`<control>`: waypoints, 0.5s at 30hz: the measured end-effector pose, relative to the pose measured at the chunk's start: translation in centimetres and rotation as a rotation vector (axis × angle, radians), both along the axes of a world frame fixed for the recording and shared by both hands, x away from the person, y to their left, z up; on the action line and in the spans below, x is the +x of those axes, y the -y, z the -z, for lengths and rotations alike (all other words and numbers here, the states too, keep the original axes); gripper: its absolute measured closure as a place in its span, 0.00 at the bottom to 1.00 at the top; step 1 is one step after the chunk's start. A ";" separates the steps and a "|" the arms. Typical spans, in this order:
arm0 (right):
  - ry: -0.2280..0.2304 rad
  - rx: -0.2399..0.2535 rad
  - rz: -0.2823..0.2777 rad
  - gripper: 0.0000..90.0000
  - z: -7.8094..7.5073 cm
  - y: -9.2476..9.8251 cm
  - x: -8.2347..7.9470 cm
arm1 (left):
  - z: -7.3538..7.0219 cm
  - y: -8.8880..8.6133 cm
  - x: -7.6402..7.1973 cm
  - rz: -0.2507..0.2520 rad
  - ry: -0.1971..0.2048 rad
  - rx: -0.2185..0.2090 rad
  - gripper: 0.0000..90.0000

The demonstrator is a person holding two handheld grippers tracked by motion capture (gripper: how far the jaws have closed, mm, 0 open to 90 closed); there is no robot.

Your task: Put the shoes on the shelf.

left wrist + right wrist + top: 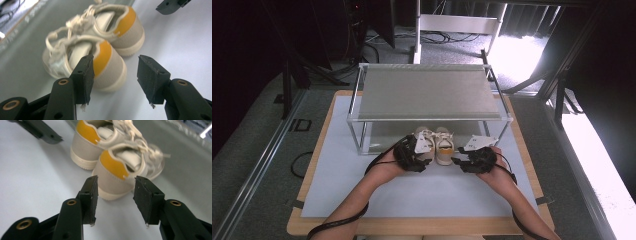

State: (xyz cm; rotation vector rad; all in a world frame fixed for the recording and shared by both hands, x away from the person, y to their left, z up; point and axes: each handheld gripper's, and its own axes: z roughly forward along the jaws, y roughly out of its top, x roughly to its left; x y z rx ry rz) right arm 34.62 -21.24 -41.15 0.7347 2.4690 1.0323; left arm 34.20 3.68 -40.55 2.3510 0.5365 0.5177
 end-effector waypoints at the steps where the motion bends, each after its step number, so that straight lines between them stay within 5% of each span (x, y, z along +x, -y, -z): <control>1: -0.008 0.010 0.011 0.60 0.2 0.1 -0.1 | 0.1 -0.1 -0.2 -0.011 -0.009 -0.009 0.52; 5: -0.015 0.047 0.079 0.66 1.3 0.3 -0.4 | 0.8 -0.4 -1.1 -0.047 -0.032 -0.049 0.58; 8: -0.027 0.060 0.092 0.72 1.8 0.2 -0.6 | 1.6 -0.3 -1.5 -0.049 -0.041 -0.039 0.61; 10: -0.037 0.055 0.097 0.70 2.1 -0.1 -0.6 | 2.2 -0.2 -1.4 -0.049 -0.068 -0.051 0.64; 15: -0.048 0.046 0.137 0.61 2.9 -1.0 -0.2 | 3.0 0.3 -1.2 -0.084 -0.058 -0.061 0.69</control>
